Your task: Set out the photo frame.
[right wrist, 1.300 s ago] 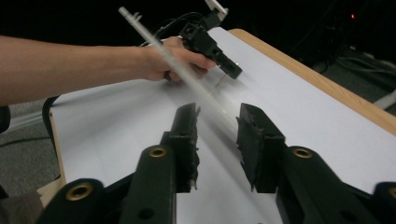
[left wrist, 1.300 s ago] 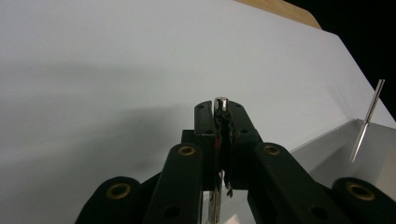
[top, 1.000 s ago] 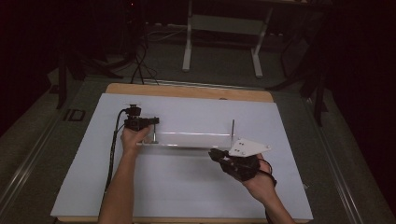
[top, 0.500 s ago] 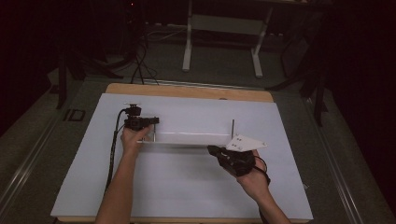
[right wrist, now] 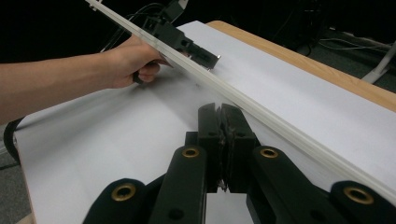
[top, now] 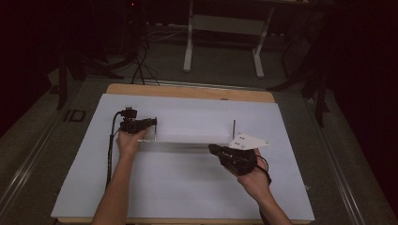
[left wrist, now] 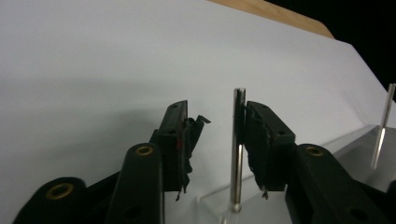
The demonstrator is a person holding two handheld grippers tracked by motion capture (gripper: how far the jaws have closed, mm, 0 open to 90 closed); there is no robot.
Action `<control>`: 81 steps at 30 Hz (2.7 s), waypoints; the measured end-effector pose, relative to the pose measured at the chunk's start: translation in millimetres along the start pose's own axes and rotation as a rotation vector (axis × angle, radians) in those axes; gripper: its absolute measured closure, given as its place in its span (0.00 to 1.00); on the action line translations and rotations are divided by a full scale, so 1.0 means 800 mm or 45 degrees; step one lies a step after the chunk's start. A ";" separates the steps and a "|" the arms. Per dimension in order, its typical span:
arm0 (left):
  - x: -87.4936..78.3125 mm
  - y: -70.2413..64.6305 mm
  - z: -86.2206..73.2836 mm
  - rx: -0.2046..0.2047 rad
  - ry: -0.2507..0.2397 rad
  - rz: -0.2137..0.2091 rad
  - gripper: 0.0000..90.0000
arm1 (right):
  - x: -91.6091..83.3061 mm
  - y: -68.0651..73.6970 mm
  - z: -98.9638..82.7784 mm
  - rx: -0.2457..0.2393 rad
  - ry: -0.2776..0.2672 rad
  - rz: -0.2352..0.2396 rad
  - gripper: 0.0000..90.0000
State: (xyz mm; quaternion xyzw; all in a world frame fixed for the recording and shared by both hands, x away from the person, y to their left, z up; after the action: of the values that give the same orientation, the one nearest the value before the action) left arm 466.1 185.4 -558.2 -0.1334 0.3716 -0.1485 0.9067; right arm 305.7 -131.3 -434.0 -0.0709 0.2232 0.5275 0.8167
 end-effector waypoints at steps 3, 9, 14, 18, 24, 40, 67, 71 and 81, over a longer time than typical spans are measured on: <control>-0.011 0.003 -0.006 -0.018 -0.069 -0.005 0.66 | 0.000 0.000 0.000 0.000 0.000 0.002 0.98; -0.029 0.007 -0.022 0.041 -0.113 0.027 0.66 | 0.000 0.000 0.001 0.007 -0.003 0.006 0.98; -0.049 0.007 -0.026 0.120 -0.138 0.035 0.64 | 0.000 -0.001 0.003 0.009 -0.009 0.006 0.98; -0.070 0.005 -0.025 0.166 -0.187 0.031 0.63 | 0.000 -0.003 0.004 0.010 -0.012 0.005 0.98; -0.098 0.006 -0.023 0.151 -0.262 0.002 0.61 | -0.001 -0.004 0.007 0.013 -0.017 0.001 0.99; -0.124 -0.005 -0.037 0.318 -0.287 0.008 0.54 | -0.002 -0.012 0.021 0.012 -0.042 -0.019 0.99; -0.128 -0.060 -0.031 0.599 -0.319 -0.105 0.49 | 0.003 -0.029 0.041 0.011 -0.076 -0.055 0.99; -0.126 -0.065 -0.022 0.607 -0.342 -0.076 0.44 | 0.004 -0.032 0.042 0.013 -0.082 -0.055 0.99; -0.121 -0.077 -0.013 0.636 -0.391 -0.073 0.36 | 0.006 -0.038 0.048 0.020 -0.092 -0.062 0.99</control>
State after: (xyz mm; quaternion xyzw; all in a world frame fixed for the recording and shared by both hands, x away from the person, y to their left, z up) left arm 382.5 162.6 -482.3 0.0625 0.1780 -0.2388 0.9526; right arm 345.5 -127.2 -405.7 -0.0507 0.1959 0.5079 0.8373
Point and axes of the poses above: each handheld gripper's, and its own axes: x roughly forward along the jaws, z roughly out of its top, y roughly to its left, the point moved 5 cm from there along x, roughly forward along the jaws, and after that the axes turned 13 degrees about z, right-handed, at the moved point
